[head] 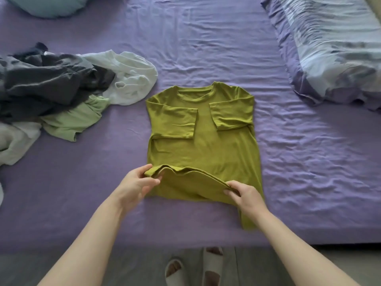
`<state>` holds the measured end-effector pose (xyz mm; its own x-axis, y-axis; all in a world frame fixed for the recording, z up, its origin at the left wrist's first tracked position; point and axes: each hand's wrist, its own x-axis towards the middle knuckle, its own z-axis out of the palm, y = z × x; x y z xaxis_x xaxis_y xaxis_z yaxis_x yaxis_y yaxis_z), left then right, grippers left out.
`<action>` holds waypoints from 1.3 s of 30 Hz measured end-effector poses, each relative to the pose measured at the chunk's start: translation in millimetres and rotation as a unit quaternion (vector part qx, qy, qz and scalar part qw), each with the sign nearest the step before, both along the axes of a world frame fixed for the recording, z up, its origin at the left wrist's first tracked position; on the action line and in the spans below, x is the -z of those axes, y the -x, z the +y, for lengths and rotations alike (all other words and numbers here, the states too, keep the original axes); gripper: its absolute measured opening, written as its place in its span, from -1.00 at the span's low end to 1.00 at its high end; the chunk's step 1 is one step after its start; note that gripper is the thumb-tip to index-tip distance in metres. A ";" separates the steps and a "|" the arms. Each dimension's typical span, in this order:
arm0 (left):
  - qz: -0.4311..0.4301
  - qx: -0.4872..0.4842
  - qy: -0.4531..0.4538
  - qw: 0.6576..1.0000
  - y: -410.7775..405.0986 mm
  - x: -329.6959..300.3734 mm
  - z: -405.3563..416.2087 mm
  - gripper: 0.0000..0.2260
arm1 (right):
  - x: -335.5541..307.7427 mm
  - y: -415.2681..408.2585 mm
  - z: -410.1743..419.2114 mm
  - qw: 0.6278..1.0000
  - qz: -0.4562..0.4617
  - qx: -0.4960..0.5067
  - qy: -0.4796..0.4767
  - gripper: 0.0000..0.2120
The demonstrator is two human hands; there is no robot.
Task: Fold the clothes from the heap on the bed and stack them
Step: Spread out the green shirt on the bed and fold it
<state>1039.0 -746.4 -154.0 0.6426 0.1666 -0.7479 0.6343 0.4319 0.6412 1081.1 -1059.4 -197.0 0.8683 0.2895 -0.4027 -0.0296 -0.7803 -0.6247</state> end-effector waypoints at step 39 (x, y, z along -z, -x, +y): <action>-0.062 0.101 -0.363 0.924 -295.7 59.0 91.7 -0.65 | 6.8 -350.4 99.9 0.993 -0.085 0.085 -0.014 -0.86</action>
<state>1334.7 -654.7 -213.0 0.7889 0.4627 -0.4045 0.5571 -0.2606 0.7885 1431.5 -959.5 -203.7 0.9601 0.1420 -0.2407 -0.0519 -0.7557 -0.6529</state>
